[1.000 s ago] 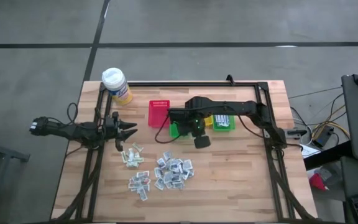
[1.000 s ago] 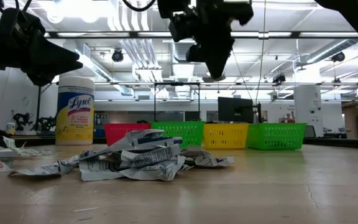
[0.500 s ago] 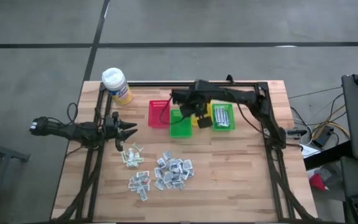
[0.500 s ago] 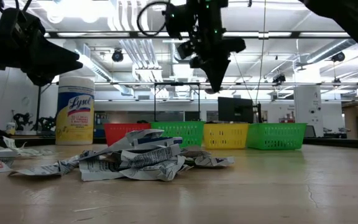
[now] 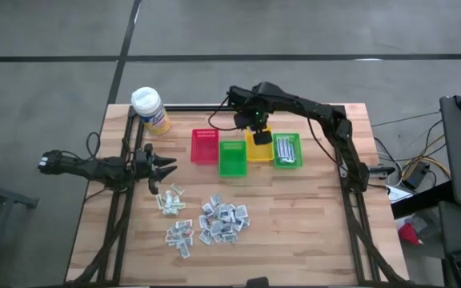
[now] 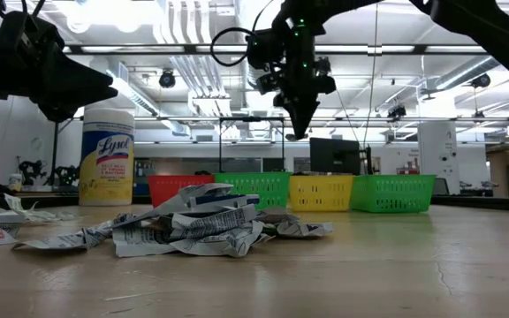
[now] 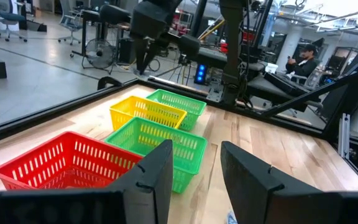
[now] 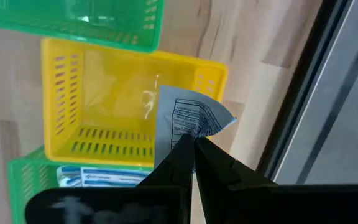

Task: Pick & Place First Aid Supplies
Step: Put the alcohol pad into the yellow basket

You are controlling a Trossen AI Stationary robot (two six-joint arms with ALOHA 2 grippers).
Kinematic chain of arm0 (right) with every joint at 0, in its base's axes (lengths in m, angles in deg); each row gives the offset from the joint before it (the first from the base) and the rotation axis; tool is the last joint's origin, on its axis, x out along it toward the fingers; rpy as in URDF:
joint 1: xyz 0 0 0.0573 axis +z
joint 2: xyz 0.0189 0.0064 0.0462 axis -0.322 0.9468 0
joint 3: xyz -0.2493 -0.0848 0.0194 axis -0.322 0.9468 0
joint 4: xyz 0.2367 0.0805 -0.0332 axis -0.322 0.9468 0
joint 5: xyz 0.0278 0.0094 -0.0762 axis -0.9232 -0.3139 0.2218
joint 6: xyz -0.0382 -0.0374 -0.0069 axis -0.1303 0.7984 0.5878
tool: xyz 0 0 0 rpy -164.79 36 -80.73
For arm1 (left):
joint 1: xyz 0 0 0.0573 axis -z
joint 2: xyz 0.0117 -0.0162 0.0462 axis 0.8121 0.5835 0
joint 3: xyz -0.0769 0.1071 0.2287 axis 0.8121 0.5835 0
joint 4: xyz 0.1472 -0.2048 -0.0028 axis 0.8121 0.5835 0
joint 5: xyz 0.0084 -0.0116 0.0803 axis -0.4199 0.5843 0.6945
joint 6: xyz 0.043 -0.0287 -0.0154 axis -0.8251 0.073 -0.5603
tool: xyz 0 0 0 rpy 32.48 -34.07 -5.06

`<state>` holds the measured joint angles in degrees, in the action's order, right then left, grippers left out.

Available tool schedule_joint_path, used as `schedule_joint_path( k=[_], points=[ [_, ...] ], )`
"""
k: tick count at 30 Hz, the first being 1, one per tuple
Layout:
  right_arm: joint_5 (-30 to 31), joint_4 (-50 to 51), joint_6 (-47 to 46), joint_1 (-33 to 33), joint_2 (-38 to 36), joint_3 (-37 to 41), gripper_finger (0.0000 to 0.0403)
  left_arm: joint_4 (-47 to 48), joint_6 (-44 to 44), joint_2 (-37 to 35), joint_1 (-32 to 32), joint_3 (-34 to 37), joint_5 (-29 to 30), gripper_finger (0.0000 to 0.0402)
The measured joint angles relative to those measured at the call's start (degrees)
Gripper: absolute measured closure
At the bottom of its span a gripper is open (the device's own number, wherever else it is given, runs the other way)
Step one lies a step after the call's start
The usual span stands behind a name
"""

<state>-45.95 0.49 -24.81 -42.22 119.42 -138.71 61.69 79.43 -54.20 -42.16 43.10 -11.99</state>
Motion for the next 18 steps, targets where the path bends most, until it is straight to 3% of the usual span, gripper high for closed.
schedule_joint_path(
  k=[8,18],
  points=[
    [-0.18,-0.92,2.2,-0.18,0.13,5.63,0.0394,0.02,0.0,0.0,-0.02,0.0,0.0,0.0271],
    [-0.13,-10.49,3.27,-0.25,0.21,14.32,0.0394,0.0,0.0,0.0,-0.02,0.0,0.0,0.0271]
  ],
)
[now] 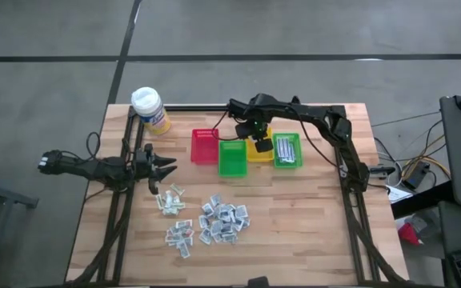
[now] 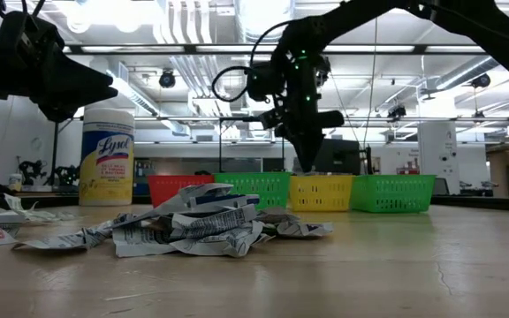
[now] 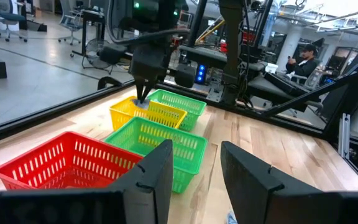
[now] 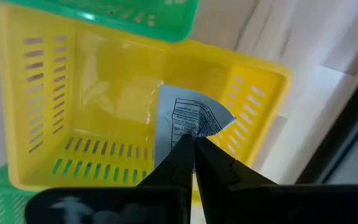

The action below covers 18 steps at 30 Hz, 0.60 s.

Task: Pick & Place First Aid Supplies
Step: Put the alcohol pad into the yellow basket

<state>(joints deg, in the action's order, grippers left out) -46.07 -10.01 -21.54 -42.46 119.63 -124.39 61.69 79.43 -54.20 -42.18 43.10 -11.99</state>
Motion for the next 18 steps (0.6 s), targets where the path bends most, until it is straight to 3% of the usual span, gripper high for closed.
schedule_joint_path(
  k=[18],
  points=[
    [0.15,-5.82,0.38,-0.35,0.0,7.55,0.0394,0.0,0.68,0.0,0.04,0.0,0.0,0.0271]
  ],
)
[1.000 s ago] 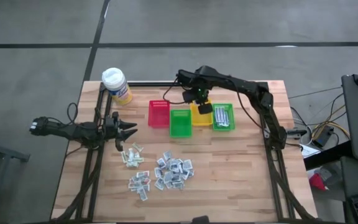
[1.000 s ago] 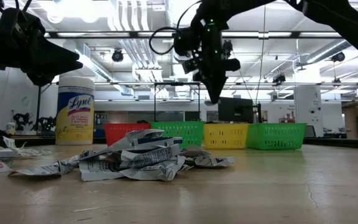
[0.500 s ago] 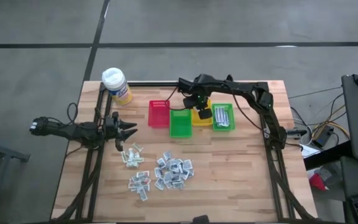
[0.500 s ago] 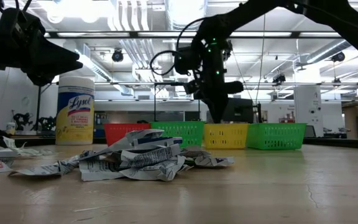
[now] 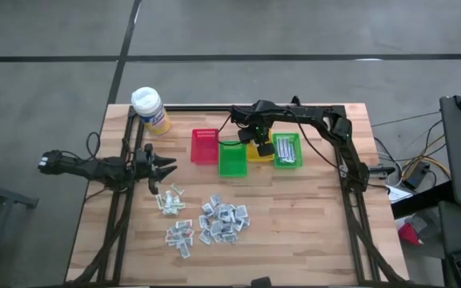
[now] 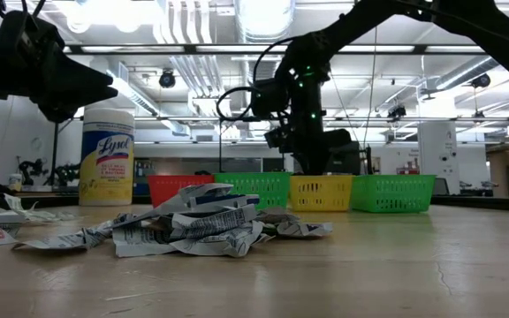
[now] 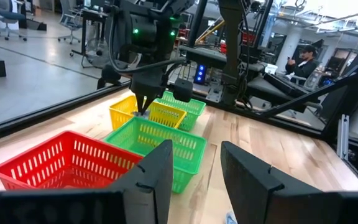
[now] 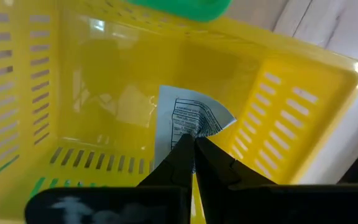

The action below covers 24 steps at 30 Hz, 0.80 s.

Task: Pick & Place First Aid Supplies
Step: Put the alcohol pad into the yellow basket

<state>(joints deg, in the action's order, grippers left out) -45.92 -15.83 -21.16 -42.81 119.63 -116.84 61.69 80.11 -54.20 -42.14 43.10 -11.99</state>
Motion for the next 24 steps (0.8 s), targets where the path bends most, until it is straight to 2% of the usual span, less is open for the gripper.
schedule_joint_path(
  k=[15,24],
  points=[
    [-1.64,-0.42,-0.07,-0.15,0.0,0.02,0.039,0.01,2.06,0.0,0.0,0.0,0.0,0.0271],
    [-1.01,-0.42,-0.22,-0.13,0.0,0.11,0.0319,0.01,2.1,-0.02,0.0,0.0,0.0,0.0271]
  ],
)
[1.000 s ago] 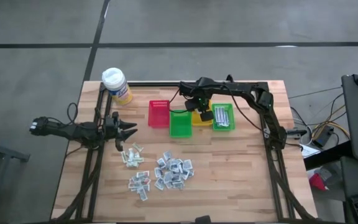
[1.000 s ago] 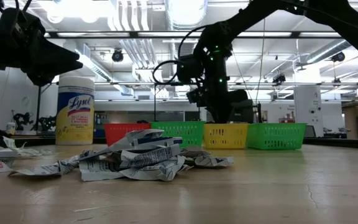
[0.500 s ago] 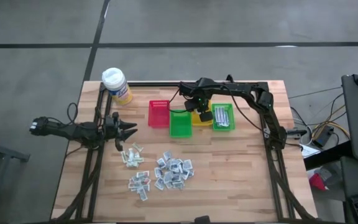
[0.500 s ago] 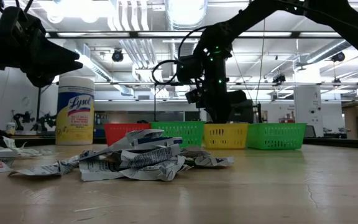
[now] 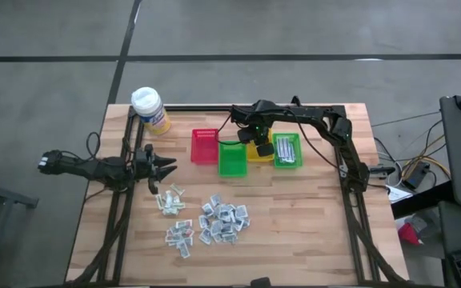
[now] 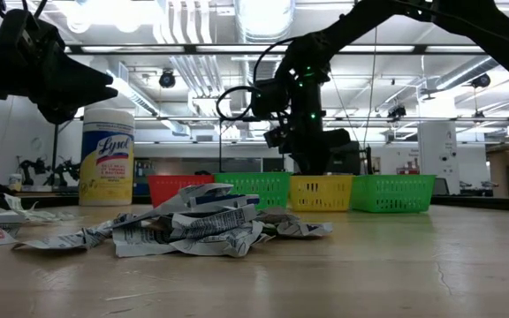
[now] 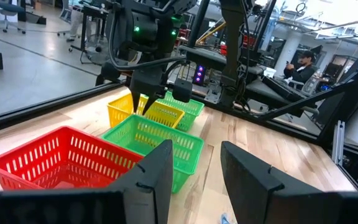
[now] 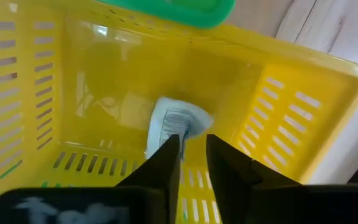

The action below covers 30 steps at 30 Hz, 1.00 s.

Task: Pick & Place First Aid Supplies
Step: Put the alcohol pad into the yellow basket

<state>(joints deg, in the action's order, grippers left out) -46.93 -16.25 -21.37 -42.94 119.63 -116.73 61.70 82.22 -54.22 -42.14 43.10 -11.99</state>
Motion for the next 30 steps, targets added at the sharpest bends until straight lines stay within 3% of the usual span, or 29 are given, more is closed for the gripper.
schedule_joint_path(
  k=[6,12,20,30],
  points=[
    [0.06,2.77,-0.83,0.16,-0.24,-1.73,0.0287,0.01,0.02,0.01,0.0,0.0,0.0,0.0271],
    [-0.51,11.07,-7.8,0.95,-0.7,-8.2,0.0274,-0.01,0.02,0.01,-0.04,0.0,0.0,0.0271],
    [-14.61,15.0,-15.27,1.53,-3.44,-14.03,0.0282,-0.08,2.86,0.01,-0.04,0.0,-0.02,0.0271],
    [-16.91,14.54,-20.49,4.89,-13.28,-10.91,0.0303,-0.23,3.52,0.02,0.01,-0.02,-2.61,0.0271]
  ],
)
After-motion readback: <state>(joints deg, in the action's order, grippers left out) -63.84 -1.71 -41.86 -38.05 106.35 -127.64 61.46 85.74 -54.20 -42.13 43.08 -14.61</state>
